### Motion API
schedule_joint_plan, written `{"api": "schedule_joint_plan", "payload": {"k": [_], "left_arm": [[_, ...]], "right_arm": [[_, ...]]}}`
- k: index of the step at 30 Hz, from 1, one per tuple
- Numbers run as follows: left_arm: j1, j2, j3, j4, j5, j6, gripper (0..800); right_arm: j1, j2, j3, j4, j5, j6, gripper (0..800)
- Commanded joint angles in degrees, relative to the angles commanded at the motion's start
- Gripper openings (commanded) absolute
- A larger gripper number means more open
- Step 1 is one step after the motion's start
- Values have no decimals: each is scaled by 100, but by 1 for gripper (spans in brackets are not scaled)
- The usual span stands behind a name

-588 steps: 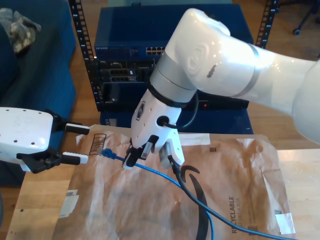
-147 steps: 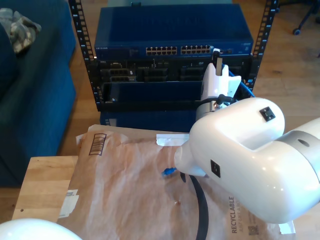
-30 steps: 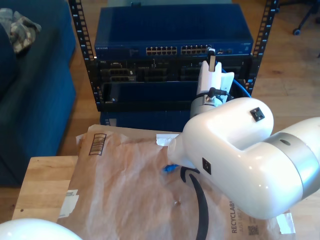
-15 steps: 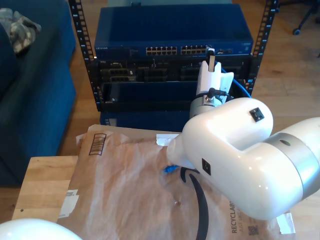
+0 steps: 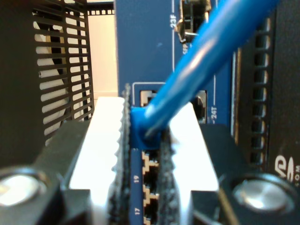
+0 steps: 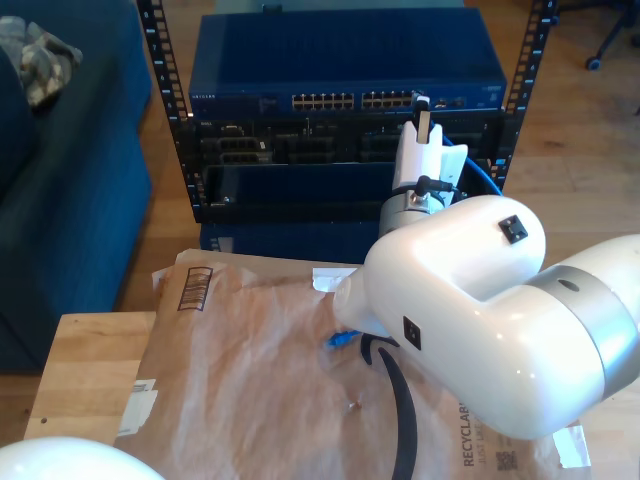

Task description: Grab the cable and plug it in

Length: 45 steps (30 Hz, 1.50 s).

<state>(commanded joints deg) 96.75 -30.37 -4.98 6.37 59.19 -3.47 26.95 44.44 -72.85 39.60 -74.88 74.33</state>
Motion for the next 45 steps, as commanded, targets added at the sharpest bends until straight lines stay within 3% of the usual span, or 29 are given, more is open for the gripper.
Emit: {"api": "schedule_joint_plan", "payload": {"k": [35,37,40,42,45], "left_arm": [[0,0,9,-9,0,0,800],[0,0,0,-9,0,0,800],[0,0,0,0,0,0,800],[0,0,0,0,0,0,800],[0,0,9,0,0,0,800]], "right_arm": [[-26,334,-571,-53,70,-26,0],[-26,299,-501,-53,70,-26,90],[-26,229,-387,-62,70,-18,327],[-18,158,-281,-62,70,-18,371],[-9,35,-105,-53,62,-18,374]]}}
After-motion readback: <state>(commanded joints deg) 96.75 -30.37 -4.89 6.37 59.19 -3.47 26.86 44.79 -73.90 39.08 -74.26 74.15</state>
